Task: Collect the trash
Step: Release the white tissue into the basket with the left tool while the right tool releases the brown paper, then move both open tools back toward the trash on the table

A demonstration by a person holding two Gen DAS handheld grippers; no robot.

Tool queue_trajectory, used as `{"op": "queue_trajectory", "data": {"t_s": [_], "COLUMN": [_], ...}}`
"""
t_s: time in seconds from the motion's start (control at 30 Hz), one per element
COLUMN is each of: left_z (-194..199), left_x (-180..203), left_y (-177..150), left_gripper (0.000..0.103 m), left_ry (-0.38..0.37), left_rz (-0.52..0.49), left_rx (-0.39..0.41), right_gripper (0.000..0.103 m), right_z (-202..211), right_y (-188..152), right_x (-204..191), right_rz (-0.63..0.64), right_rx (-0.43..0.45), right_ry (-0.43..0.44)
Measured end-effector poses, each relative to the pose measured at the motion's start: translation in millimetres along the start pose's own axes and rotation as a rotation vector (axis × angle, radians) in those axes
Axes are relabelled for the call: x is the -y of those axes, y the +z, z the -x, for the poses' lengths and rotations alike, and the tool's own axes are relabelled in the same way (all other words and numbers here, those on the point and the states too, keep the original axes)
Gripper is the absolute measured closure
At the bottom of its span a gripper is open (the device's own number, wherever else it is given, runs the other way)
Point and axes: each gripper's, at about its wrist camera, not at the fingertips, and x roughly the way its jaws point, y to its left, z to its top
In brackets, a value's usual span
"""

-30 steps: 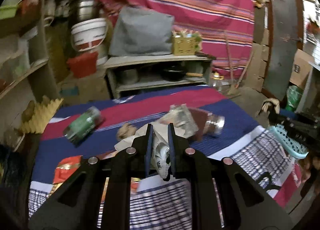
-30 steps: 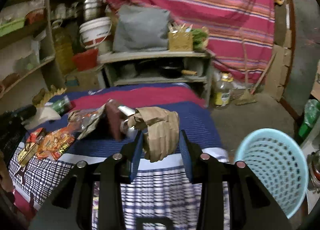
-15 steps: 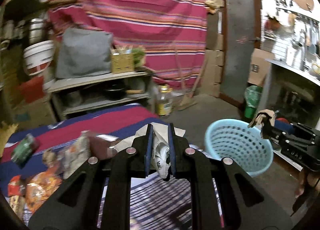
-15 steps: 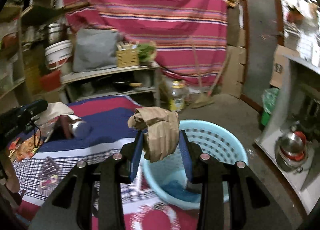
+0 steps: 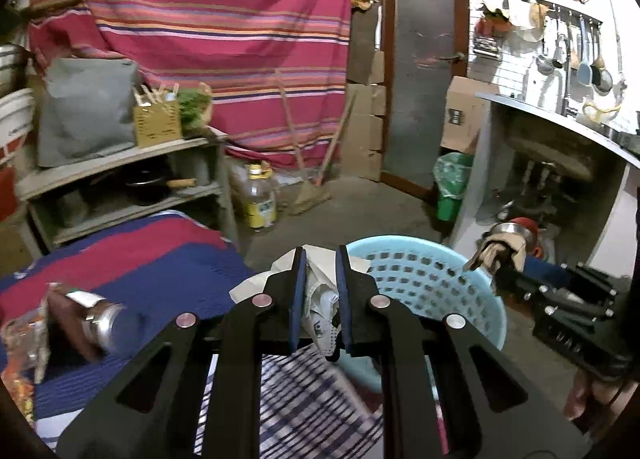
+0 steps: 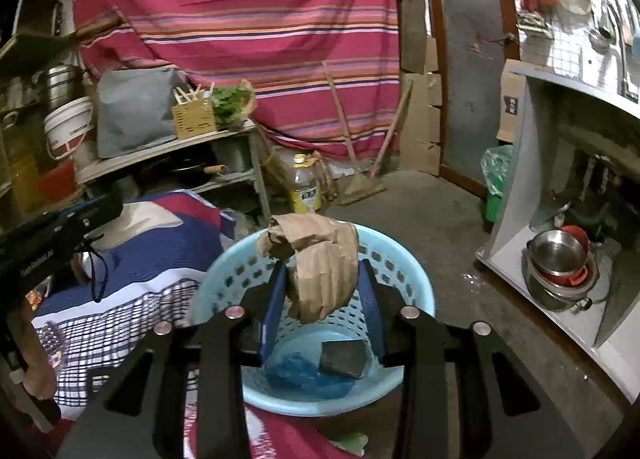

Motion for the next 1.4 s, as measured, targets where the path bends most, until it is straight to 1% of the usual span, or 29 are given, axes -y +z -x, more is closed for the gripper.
{"op": "queue_trajectory", "data": {"t_s": [0.07, 0.27, 0.3, 0.4, 0.47, 0.53, 0.63, 0.67, 0.73, 0.77, 0.83, 0.87, 0.93, 1.0, 1.17, 1.2, 1.23, 1.27, 1.3, 1.4], "left_z": [-11.0, -40.2, -44.8, -54.7, -60.9, -65.1, -64.3, -62.2, -54.9, -49.4, -38.1, -31.7, -20.8, -8.3, 20.6, 28.9, 38.2, 44.6, 55.2, 84.6], "left_x": [8.1, 33.5, 36.7, 44.9, 46.9, 45.4, 40.1, 35.6, 26.1, 20.4, 7.8, 1.2, -10.1, -24.2, -58.0, -66.4, -74.8, -80.7, -89.0, -111.7], "left_y": [2.0, 4.8, 4.2, 0.5, -1.9, -3.2, -2.2, -1.9, -1.4, -1.9, -2.6, -4.3, -6.7, -10.9, -21.4, -24.1, -26.9, -28.4, -31.1, -34.5], "left_gripper": [0.089, 0.089, 0.087, 0.084, 0.079, 0.061, 0.052, 0.049, 0.035, 0.031, 0.019, 0.017, 0.009, 0.006, 0.006, 0.006, 0.006, 0.006, 0.006, 0.006], "left_ry": [-0.037, -0.083, -0.093, -0.08, -0.073, -0.066, -0.042, -0.026, 0.013, 0.042, 0.094, 0.12, 0.167, 0.216, 0.322, 0.342, 0.363, 0.383, 0.421, 0.501], "left_rz": [0.003, -0.02, -0.025, -0.054, -0.064, -0.057, -0.052, -0.046, -0.036, -0.03, -0.021, -0.016, 0.0, 0.016, 0.012, 0.015, 0.015, 0.011, 0.005, 0.006], "left_rx": [-0.008, -0.045, -0.057, -0.071, -0.089, -0.101, -0.098, -0.097, -0.083, -0.071, -0.052, -0.043, -0.032, -0.026, -0.059, -0.067, -0.071, -0.071, -0.07, -0.047], "right_gripper": [0.066, 0.066, 0.066, 0.066, 0.066, 0.066, 0.066, 0.066, 0.066, 0.066, 0.066, 0.066, 0.066, 0.066, 0.065, 0.059, 0.047, 0.039, 0.031, 0.03], "right_z": [-4.6, -12.6, -13.2, -15.8, -17.5, -19.2, -21.5, -22.6, -24.6, -26.6, -30.0, -32.4, -37.3, -44.1, -56.6, -59.1, -61.7, -63.0, -63.8, -62.9], "right_y": [-2.0, -3.9, -4.2, -4.7, -5.7, -7.0, -8.5, -8.8, -9.6, -10.3, -10.0, -10.3, -10.0, -8.7, -4.3, -3.0, -1.6, -1.0, -0.5, 0.9], "right_x": [9.4, 31.7, 33.8, 39.2, 42.4, 43.5, 41.6, 40.3, 38.1, 35.9, 32.8, 29.3, 22.7, 14.3, 5.0, 4.3, 3.6, 3.1, 2.2, -3.0], "right_rz": [-0.017, -0.053, -0.055, -0.06, -0.063, -0.065, -0.062, -0.06, -0.056, -0.052, -0.046, -0.041, -0.037, -0.024, -0.005, -0.002, 0.003, 0.008, 0.013, 0.035], "right_rx": [-0.006, -0.017, -0.017, -0.02, -0.024, -0.03, -0.038, -0.041, -0.046, -0.049, -0.054, -0.056, -0.059, -0.06, -0.054, -0.053, -0.053, -0.05, -0.045, -0.035], "right_ry": [-0.011, -0.036, -0.039, -0.045, -0.047, -0.047, -0.047, -0.047, -0.046, -0.043, -0.038, -0.033, -0.02, -0.013, -0.026, -0.031, -0.032, -0.034, -0.042, -0.07]}}
